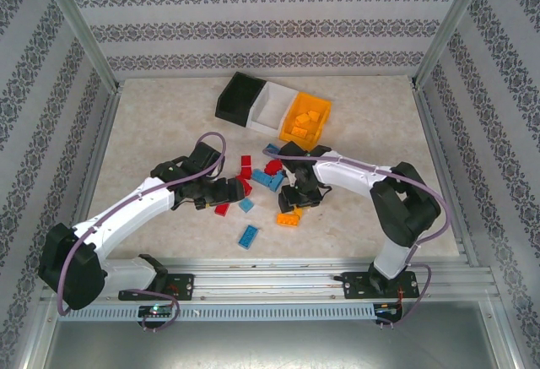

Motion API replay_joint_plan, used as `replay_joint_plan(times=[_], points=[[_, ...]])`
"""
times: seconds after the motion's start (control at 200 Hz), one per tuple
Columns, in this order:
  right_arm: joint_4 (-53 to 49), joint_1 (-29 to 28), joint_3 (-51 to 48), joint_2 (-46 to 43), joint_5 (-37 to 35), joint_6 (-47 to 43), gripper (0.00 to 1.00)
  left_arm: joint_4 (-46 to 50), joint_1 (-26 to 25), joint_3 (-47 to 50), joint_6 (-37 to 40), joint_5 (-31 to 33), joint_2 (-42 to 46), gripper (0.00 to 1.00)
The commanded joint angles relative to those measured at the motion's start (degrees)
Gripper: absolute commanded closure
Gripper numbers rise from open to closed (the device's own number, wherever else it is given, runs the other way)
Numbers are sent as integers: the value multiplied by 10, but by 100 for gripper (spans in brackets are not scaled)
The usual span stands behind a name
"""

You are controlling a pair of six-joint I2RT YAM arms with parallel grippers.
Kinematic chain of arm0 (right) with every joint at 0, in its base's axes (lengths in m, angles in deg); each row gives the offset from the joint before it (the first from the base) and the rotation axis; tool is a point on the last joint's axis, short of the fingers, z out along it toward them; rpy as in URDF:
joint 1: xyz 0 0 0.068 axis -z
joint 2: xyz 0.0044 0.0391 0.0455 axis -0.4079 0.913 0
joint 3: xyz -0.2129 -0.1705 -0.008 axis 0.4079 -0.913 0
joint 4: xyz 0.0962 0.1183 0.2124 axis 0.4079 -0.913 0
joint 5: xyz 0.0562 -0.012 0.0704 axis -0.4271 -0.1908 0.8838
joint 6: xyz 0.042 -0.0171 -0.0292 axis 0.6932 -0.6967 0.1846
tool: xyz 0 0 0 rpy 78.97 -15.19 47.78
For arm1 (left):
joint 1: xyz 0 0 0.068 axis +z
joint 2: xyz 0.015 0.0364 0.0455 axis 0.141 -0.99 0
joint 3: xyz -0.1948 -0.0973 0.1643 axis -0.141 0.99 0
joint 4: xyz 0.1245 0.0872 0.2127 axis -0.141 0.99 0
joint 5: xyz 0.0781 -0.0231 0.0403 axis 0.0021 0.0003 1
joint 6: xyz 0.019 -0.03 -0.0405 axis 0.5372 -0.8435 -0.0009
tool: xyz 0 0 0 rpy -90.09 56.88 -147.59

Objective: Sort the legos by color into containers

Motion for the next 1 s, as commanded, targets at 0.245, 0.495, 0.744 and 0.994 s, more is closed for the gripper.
replay_joint_plan(times=[0.245,0.495,0.744,0.994], points=[[-11,2,11,8,-30,-8,64,-10,11,-15,-1,-12,-13,19],[-1,41,9,-21,-18,5,76,-20,14,-33,9,-26,-48,19],[20,117,18,-92,56,45,76,-7,21,-74,27,-31,-77,19],[117,224,65,-101,165,160,75,5,25,-76,31,-35,-76,19]])
